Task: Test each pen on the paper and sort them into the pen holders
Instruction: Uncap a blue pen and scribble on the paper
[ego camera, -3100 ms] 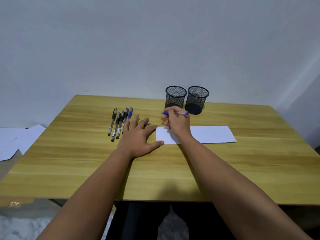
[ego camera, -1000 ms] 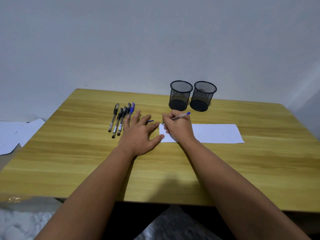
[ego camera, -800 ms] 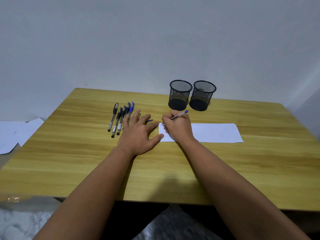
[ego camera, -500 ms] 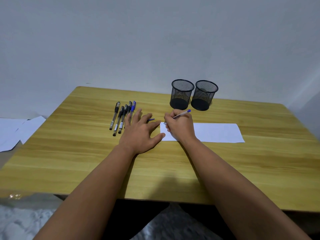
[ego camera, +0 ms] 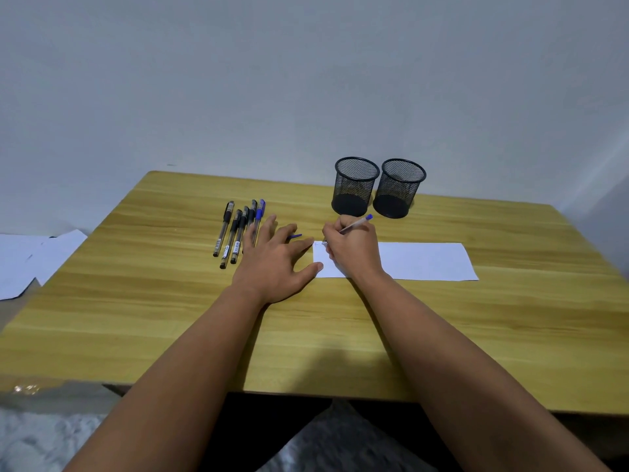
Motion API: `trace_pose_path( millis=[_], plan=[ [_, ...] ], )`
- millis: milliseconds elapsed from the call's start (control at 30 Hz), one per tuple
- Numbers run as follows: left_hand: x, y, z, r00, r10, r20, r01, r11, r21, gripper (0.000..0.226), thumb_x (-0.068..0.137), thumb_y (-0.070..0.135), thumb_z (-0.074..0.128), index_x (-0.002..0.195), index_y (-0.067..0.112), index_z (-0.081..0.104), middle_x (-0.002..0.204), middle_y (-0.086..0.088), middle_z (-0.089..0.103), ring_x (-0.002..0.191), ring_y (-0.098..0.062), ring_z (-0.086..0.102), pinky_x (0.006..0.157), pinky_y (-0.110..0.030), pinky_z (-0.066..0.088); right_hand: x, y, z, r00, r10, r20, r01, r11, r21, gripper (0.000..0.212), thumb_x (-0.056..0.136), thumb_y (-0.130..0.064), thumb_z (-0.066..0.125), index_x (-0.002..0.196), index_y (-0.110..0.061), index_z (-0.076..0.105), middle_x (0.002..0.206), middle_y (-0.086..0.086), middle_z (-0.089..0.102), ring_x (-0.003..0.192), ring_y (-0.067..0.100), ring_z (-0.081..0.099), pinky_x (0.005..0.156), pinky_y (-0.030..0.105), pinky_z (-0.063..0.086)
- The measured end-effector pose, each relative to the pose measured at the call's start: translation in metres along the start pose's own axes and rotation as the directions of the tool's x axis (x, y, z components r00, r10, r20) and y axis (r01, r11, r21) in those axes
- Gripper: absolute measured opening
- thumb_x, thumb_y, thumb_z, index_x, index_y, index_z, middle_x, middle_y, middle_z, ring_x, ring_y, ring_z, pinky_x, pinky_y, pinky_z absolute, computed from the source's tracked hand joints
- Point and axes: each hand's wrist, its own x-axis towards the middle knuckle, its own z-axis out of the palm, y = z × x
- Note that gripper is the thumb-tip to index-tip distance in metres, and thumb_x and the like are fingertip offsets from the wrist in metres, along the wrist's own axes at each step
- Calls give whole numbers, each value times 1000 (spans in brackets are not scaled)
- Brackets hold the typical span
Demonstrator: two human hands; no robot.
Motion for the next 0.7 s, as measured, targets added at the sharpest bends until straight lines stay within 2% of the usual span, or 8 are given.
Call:
trace_pose_path(
  millis=[133, 300, 433, 500, 600, 700],
  plan=[
    [0, -1, 0, 1000, 1, -7, -1, 1000, 2, 67, 85, 81, 34, 140, 48, 53, 156, 5, 43, 155, -29, 9, 121, -62, 6, 1, 1, 0, 1000, 5, -10, -4, 1000, 8, 42, 94, -14, 64, 56, -17, 46, 48, 3, 54, 50, 22, 60, 52, 34, 50],
    [0, 0, 0, 1000, 1, -4, -1, 1000, 3, 66, 85, 80, 35, 140, 48, 52, 156, 5, 43, 155, -29, 9, 121, -62, 6, 1, 2, -1, 999, 12, -49, -12, 1000, 1, 48, 93, -19, 64, 49, -29, 50, 47, -4, 51, 54, 26, 60, 57, 43, 55],
    [-1, 0, -1, 1000, 2, -6, -3, 1000, -6, 65, 85, 80, 36, 140, 48, 53, 156, 4, 43, 155, -30, 10, 121, -61, 6, 1, 0, -1, 999, 14, -30, -14, 1000, -6, 43, 91, -22, 64, 51, -25, 50, 48, 0, 52, 55, 34, 60, 56, 49, 57],
    [-1, 0, -1, 1000, 2, -6, -2, 1000, -6, 66, 85, 79, 35, 140, 48, 52, 157, 4, 43, 155, -29, 9, 121, -61, 5, 0, -1, 0, 1000, 5, -26, -5, 1000, -26, 40, 91, -21, 64, 54, -20, 49, 51, 4, 52, 57, 37, 59, 55, 45, 53],
    [-1, 0, -1, 1000, -3, -7, 3, 1000, -9, 66, 85, 80, 36, 140, 48, 52, 157, 5, 43, 155, -29, 9, 121, -61, 5, 0, -1, -2, 999, -12, -41, 10, 999, -51, 41, 91, -14, 65, 55, -15, 45, 53, 4, 47, 56, 23, 49, 56, 35, 42],
    [-1, 0, 0, 1000, -1, -20, 0, 1000, -22, 65, 85, 79, 38, 139, 47, 54, 155, 4, 44, 155, -30, 11, 121, -61, 5, 0, -2, -1, 999, -8, -42, 6, 999, -42, 37, 91, -16, 65, 60, -3, 48, 56, 14, 49, 58, 23, 49, 56, 36, 44]
  ],
)
